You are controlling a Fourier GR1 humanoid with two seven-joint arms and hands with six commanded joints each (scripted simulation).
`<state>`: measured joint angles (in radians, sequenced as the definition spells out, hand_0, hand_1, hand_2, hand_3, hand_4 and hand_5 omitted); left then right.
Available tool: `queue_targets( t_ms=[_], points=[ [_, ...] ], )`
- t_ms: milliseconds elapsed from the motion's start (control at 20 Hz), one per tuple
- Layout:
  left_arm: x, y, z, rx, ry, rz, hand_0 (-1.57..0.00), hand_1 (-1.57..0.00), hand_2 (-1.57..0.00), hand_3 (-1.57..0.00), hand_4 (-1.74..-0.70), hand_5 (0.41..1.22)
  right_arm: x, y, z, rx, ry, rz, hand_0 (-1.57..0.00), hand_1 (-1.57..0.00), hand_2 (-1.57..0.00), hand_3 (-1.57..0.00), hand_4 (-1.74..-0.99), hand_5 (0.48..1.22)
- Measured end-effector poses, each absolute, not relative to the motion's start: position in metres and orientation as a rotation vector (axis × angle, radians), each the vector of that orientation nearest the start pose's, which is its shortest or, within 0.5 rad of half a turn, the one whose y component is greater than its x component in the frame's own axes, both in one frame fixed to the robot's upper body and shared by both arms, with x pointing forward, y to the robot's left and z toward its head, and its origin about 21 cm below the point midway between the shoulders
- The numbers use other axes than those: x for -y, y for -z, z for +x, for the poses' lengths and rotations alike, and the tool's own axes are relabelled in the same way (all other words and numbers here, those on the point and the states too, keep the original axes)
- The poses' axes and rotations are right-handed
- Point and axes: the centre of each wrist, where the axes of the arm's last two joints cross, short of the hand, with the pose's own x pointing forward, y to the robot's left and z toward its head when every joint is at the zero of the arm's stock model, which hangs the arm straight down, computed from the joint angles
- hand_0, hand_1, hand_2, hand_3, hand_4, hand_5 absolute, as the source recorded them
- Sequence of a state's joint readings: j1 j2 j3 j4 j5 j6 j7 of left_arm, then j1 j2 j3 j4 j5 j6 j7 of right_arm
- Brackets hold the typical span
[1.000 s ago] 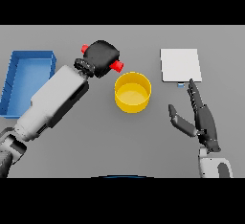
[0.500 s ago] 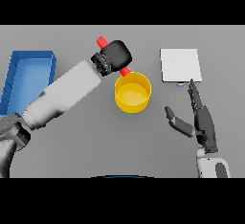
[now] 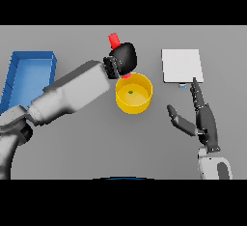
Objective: Pick up the red beaker and tilt it to pour out 1 green nut into yellow bowl. Pick up the yellow bowl and place it on the metallic measuring scale.
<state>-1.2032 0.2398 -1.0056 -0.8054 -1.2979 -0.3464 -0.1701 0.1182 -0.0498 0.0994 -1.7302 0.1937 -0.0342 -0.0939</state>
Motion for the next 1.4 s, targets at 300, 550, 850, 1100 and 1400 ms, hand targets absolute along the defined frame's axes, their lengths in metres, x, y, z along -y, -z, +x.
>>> queue_targets(
  t_ms=[300,550,850,1100,1400],
  points=[
    [-0.021,-0.132,0.4,-0.804,-2.561,-1.272,-1.57,-1.57,-1.57,-1.57,-1.73,1.221,0.229,-0.014,0.215,1.736,-0.211,-0.163,0.0,0.0,0.0,0.0,-1.128,0.575],
    [0.0,-0.195,0.408,-0.672,-2.401,-1.365,-1.57,-1.57,-1.57,-1.57,-1.73,1.221,0.226,-0.012,0.216,1.721,-0.21,-0.167,0.0,0.0,0.0,0.0,-1.135,0.563],
    [-0.042,-0.301,0.442,-0.938,-2.387,-1.723,-1.57,-1.57,-1.57,-1.57,-1.73,1.221,0.228,-0.013,0.215,1.745,-0.219,-0.149,0.0,0.0,0.0,0.0,-1.105,0.559],
    [-0.133,-0.358,0.469,-1.717,-2.578,-2.115,-1.57,-1.57,-1.57,-1.51,-1.74,1.221,0.224,-0.012,0.221,1.753,-0.24,-0.104,0.0,0.0,0.0,0.0,-1.114,0.578],
    [-0.268,-0.322,0.48,-2.873,-2.349,-2.192,-1.57,-1.57,-1.57,-1.55,-1.74,1.221,0.222,-0.015,0.227,1.748,-0.286,-0.13,0.0,0.0,0.0,0.0,-1.132,0.614]
  ],
)
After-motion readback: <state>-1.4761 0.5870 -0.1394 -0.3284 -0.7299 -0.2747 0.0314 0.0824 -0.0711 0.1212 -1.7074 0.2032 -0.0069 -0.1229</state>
